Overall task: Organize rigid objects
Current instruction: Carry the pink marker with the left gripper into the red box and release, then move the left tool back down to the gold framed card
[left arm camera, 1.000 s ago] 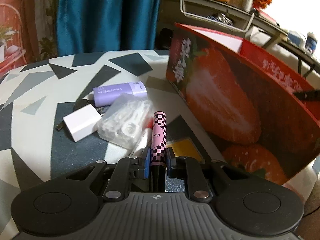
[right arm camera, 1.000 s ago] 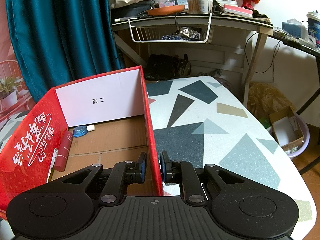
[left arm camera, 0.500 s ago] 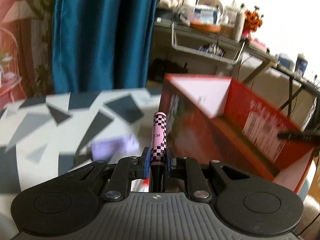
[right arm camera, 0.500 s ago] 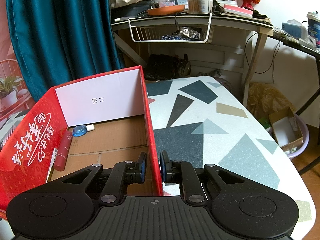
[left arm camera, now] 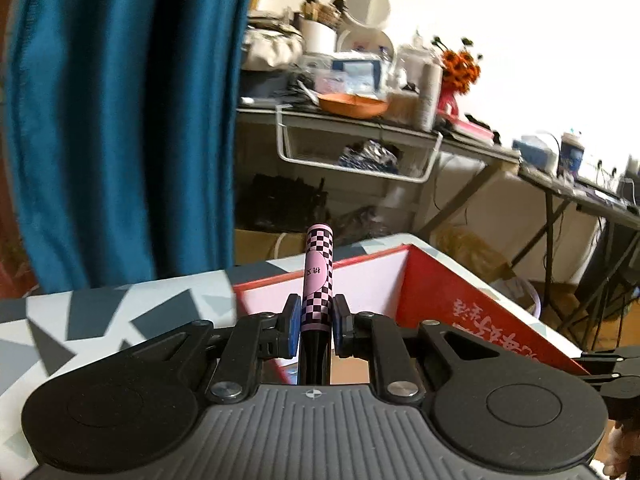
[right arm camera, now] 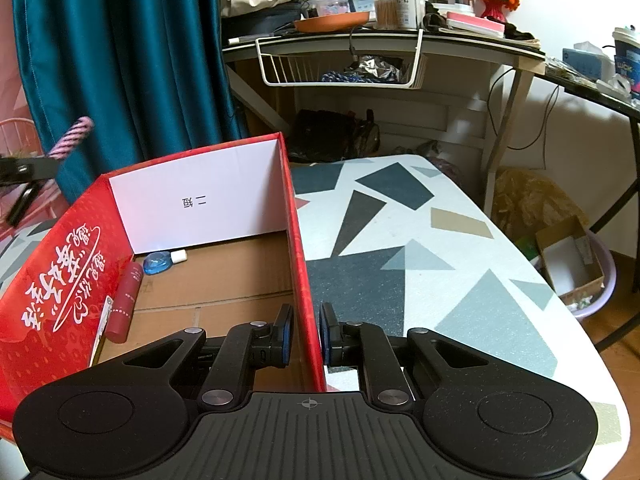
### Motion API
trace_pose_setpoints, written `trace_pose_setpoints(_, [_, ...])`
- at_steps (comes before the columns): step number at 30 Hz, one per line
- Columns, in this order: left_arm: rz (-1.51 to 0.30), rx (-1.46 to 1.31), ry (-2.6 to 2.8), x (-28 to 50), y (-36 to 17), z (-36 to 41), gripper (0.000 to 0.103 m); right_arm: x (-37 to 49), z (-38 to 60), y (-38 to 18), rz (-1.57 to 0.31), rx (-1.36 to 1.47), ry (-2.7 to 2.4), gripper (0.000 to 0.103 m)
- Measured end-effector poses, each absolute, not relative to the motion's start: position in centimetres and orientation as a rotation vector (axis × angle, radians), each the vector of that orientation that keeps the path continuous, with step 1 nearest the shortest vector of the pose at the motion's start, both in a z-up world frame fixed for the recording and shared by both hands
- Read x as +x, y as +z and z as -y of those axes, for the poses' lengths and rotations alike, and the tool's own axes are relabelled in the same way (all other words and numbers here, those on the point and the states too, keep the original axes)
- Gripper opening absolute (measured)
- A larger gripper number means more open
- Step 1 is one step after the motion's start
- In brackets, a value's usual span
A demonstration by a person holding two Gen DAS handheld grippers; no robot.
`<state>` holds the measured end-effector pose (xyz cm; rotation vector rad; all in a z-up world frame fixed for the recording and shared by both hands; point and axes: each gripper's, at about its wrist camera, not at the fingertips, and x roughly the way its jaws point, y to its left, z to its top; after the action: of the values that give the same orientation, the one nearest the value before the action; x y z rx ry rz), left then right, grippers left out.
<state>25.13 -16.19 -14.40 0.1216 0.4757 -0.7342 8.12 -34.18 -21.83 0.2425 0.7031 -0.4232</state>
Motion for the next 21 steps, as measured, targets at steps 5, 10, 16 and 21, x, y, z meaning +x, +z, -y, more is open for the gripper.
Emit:
trace_pose_setpoints(5, [-0.526, 0.200, -0.734, 26.1, -16.6, 18.8, 0.017, 8.1, 34.2, -21.8, -0.705, 0.242, -0.418, 0.013])
trace_pose_setpoints(10, [-0.529, 0.283, -0.724, 26.6, -18.1, 19.6, 0.017, 8.1, 34.3, -21.8, -0.705, 0.242, -0.417, 0.013])
trace_pose_setpoints(16, [-0.560, 0.300, -0.714, 27.2, -18.6, 19.7, 0.017, 8.2, 34.2, -21.8, -0.706, 0.242, -0.414, 0.013])
trace_pose_setpoints(21, [-0.553, 0.253, -0.749, 27.4, -18.6, 18.5, 0.017, 8.2, 34.2, -21.8, -0.705, 0.242, -0.414, 0.013])
